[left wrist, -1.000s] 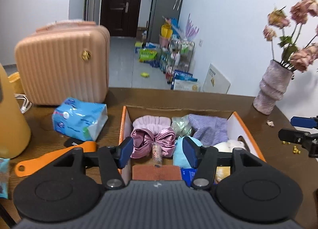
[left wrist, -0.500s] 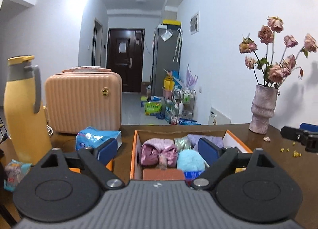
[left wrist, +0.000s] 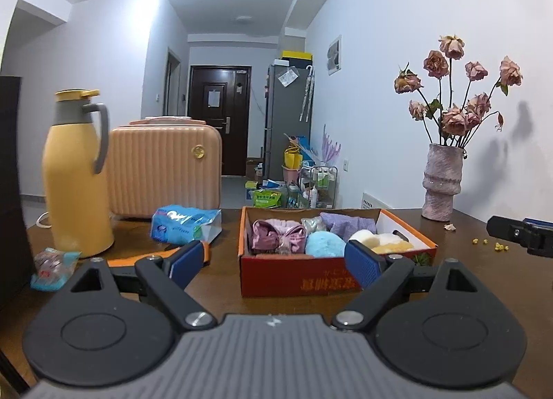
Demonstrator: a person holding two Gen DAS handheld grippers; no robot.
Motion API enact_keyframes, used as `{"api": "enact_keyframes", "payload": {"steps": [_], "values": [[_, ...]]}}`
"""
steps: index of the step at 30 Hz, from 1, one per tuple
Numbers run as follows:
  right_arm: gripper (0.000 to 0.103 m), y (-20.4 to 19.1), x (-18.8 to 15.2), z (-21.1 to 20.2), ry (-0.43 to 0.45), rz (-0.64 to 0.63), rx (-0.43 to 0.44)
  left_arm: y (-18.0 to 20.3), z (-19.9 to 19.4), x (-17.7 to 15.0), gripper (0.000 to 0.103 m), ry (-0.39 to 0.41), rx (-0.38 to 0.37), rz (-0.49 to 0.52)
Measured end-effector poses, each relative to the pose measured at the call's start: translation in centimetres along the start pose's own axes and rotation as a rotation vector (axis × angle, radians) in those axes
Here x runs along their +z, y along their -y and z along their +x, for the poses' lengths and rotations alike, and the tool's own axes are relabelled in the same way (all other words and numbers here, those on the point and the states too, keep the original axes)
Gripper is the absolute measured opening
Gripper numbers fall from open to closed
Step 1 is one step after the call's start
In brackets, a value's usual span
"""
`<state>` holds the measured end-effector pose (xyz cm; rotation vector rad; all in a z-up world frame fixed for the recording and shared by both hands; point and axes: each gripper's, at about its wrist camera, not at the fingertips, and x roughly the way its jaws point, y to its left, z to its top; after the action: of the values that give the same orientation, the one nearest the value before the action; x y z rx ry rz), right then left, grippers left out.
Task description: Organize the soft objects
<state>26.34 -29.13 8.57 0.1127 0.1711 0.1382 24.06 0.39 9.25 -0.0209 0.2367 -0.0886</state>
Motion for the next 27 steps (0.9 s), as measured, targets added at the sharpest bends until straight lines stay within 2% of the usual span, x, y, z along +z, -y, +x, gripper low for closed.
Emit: {"api": "enact_keyframes", "payload": {"steps": [4,8,11,15,17,19,21,23,27], "values": [[0.101,-1.0,-0.9,-4.3,-0.039,-0.02,-0.02,0.0,-5.1,-1.2,0.101,-0.008,0.004,-0.023],[0.101,-2.0,-2.5,-9.9,-0.081,-0.026,0.029,0.1,-11.3,-3.5,0.102,0.019,-0.034,-0.051],[0.102,-2.7,-4.2,-14.0,-0.103,-0.019,0.066,0.8,-15.6,-5.3,0.103,0.049,-0.052,0.012],[0.102,-4.4,-6.7,-19.5,-0.087,-0.018,0.057,0.8,-20.3,-8.2,0.103,0.045,-0.006,0.011],[0.102,-5.2,-8.3,-21.8,-0.081,0.019,0.057,1.2,-21.5,-9.7,0.103,0.024,0.041,0.053],[0.102,-5.8,-9.7,-23.0,-0.103,0.053,0.078,1.7,-21.8,-10.6,0.103,0.002,0.047,0.08],[0.102,-6.5,-10.7,-23.1,-0.134,0.018,0.111,1.5,-21.6,-10.9,0.103,-0.024,0.037,0.064],[0.102,-7.0,-10.9,-22.7,-0.156,-0.014,0.097,1.2,-21.3,-10.8,0.103,-0.05,0.032,0.029],[0.102,-6.4,-10.7,-22.7,-0.148,0.023,0.089,1.0,-21.3,-10.8,0.103,-0.045,0.031,0.018]]}}
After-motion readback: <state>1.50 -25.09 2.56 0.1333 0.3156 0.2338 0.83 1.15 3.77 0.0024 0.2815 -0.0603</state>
